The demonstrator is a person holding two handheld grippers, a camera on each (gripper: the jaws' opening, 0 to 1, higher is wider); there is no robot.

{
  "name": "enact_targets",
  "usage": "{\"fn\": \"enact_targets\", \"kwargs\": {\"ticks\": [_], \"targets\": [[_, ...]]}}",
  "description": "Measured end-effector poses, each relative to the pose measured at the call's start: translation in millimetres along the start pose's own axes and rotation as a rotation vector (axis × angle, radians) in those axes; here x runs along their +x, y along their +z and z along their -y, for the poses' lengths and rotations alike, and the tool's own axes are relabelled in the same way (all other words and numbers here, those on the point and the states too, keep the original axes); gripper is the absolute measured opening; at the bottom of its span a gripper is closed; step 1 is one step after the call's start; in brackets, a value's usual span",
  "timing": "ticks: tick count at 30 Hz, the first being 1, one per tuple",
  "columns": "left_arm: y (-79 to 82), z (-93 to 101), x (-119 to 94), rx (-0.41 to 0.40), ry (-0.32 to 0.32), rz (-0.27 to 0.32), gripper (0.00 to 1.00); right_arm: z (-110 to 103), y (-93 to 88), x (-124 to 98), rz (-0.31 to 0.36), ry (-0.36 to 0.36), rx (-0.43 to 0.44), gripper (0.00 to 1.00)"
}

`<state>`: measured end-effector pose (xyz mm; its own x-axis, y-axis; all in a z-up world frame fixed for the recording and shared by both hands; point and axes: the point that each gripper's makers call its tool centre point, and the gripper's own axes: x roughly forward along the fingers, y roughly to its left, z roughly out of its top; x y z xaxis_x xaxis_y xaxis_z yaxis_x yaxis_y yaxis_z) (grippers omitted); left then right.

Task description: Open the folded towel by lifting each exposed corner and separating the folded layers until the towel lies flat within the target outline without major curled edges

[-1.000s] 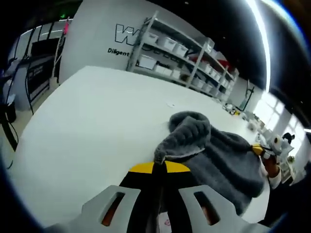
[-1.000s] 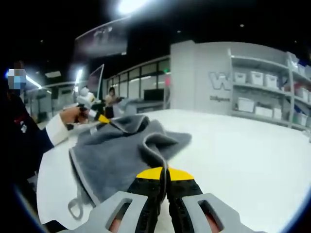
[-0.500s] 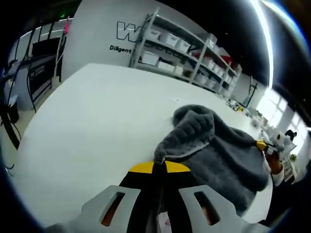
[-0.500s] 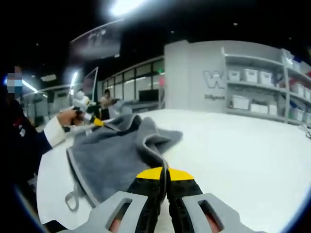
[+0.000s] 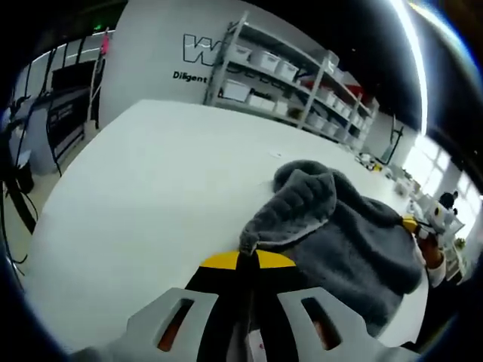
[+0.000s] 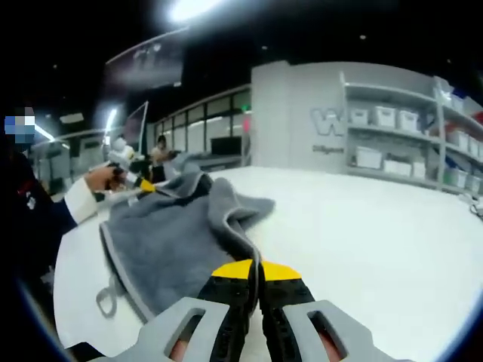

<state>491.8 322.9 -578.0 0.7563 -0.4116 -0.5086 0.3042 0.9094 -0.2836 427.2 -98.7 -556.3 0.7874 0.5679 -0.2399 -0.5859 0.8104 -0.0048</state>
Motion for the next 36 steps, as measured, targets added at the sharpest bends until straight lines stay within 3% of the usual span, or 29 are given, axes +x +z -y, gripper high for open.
{"fn": "enact_targets", "kwargs": {"ticks": [27, 34, 36], "targets": [[-5.8, -19.8, -12, 0.066, 0.122, -0.022, 0.05, 53, -1.9, -37, 0.03, -0.147, -0.008, 0.0], [-6.9, -17.3, -15, 0.092, 0.118, -0.014, 0.05, 61, -2.3, -42, 0.03, -0.167, -0.008, 0.0], [-9.4, -19.6, -15, 0.066, 0.106, -0.022, 0.05, 66, -3.8, -46, 0.026, -0.179, -0.009, 0.0]]}}
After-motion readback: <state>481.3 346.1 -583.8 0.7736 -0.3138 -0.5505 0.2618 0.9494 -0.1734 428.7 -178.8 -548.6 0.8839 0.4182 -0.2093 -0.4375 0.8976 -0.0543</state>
